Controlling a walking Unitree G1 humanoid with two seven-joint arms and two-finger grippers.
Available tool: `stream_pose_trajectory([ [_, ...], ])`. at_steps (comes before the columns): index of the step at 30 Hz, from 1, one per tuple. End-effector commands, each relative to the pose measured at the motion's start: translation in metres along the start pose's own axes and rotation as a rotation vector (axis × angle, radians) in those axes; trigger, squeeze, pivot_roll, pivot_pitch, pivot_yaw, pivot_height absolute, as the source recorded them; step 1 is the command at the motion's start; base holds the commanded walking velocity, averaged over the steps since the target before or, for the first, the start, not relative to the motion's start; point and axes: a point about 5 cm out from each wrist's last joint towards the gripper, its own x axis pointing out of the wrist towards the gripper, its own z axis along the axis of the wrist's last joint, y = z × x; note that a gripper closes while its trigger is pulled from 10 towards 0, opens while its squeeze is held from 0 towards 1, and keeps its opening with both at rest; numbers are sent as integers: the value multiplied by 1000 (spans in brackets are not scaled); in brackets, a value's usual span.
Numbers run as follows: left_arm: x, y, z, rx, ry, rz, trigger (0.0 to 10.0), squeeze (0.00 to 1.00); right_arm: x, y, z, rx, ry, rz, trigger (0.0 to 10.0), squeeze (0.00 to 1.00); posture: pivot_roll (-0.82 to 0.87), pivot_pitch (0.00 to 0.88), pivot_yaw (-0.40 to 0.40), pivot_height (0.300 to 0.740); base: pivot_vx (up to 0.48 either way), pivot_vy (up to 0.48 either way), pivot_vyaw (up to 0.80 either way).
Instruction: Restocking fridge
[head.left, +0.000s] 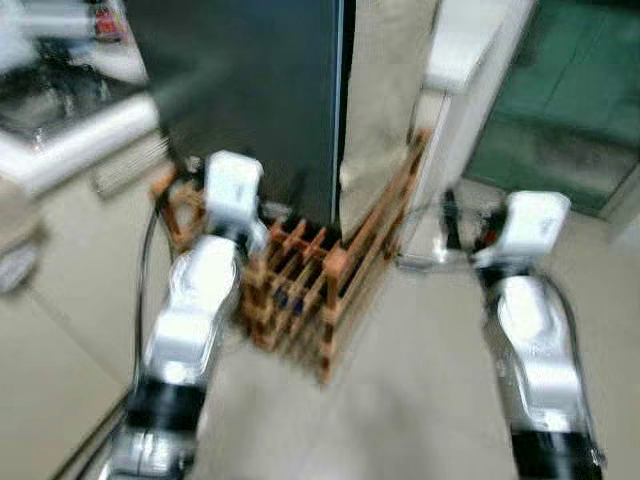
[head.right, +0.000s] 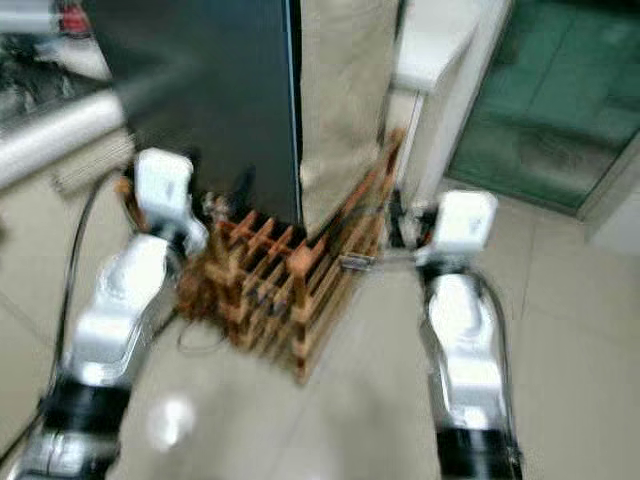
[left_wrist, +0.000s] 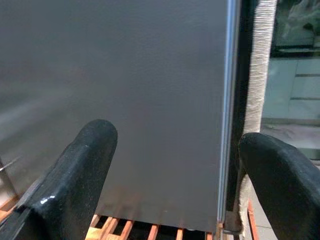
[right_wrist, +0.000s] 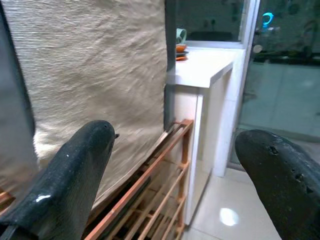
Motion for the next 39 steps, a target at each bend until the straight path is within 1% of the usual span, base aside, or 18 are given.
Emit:
stream_pose_trajectory([
  [1, 4, -9, 4, 5, -21, -11, 10000, 0, 1, -8, 0, -6, -3, -25, 10000, 0, -96, 0, 15, 740, 0, 0, 0],
  [3, 5, -8, 4, 13, -21, -4, 10000, 0, 1, -8, 0, -5, -2, -24, 10000, 0, -95, 0, 17, 740, 0, 0, 0],
  [6, 5, -10, 1, -43, -4, 0, 10000, 0, 2, -6, 0, -3, -5, -20, 10000, 0, -95, 0, 17, 740, 0, 0, 0],
  [7, 5, -9, 0, -64, -3, 8, 10000, 0, 3, -6, 0, -2, -7, -18, 10000, 0, -95, 0, 17, 740, 454, 0, 0],
  [11, 6, -12, 1, -71, -17, -2, 10000, 0, 4, -5, 0, -4, -10, -14, 10000, 0, -95, 0, 17, 740, 445, 0, 0],
  [13, 6, -15, 4, -78, -39, -23, 10000, 0, 4, -5, 0, -3, -12, -13, 10000, 0, -95, 0, 16, 740, 446, 0, 0],
  [16, 4, -22, 10, -81, -83, -82, 10000, 0, 4, -5, 0, -2, -14, -15, 10000, 0, -95, 0, 19, 740, 445, 0, 0],
  [19, 2, -25, 13, -100, -100, -113, 10000, 0, 4, -6, 0, -2, -15, -16, 10000, 0, -94, 0, 20, 740, 442, 0, 0],
  [21, -1, -28, 17, -121, -118, -154, 10000, 0, 3, -7, 0, 7, -16, -20, 10000, 0, -92, 0, 21, 740, 444, 0, 0],
  [23, -2, -28, 17, -123, -116, -154, 10000, 0, 3, -8, 0, 13, -12, -18, 10000, 0, -91, 0, 21, 740, 442, 0, 0],
  [25, -1, -26, 16, -120, -113, -138, 10000, 0, 2, -7, -2, 13, -11, -15, 10000, 0, -92, 0, 21, 740, 442, 0, -750],
  [27, 1, -22, 14, -101, -104, -82, 10000, 0, 2, -7, -2, 9, -13, -12, 10000, 0, -92, 0, 21, 740, 379, 0, 0],
  [28, 5, -17, 12, -107, -72, -43, 10000, 0, 2, -5, 0, 14, -25, 3, 10000, 0, -92, 0, 21, 740, 0, 0, 0],
  [30, 6, -16, 12, -112, -66, -41, 10000, 0, 2, -4, 1, 12, -28, 5, 10000, 0, -92, 0, 21, 740, 0, 0, 0],
  [31, 8, -13, 14, -154, -63, -47, 10000, 0, 3, -4, 1, 9, -30, 3, 10000, 0, -91, 0, 19, 740, 0, 0, 0],
  [32, 8, -13, 14, -154, -63, -47, 10000, 0, 3, -4, 1, 9, -30, 3, 10000, 0, -91, 0, 19, 740, 0, 0, 0],
  [34, 12, -11, 21, -162, -75, -58, 10000, 0, 3, -5, 2, 0, -35, 2, 10000, 0, -93, 0, 19, 740, 0, 0, 0],
  [39, 16, -12, 27, -170, -88, -74, 10000, 0, 3, -7, 1, -15, -27, 1, 10000, 0, -97, 0, 24, 740, 0, 0, 0],
])
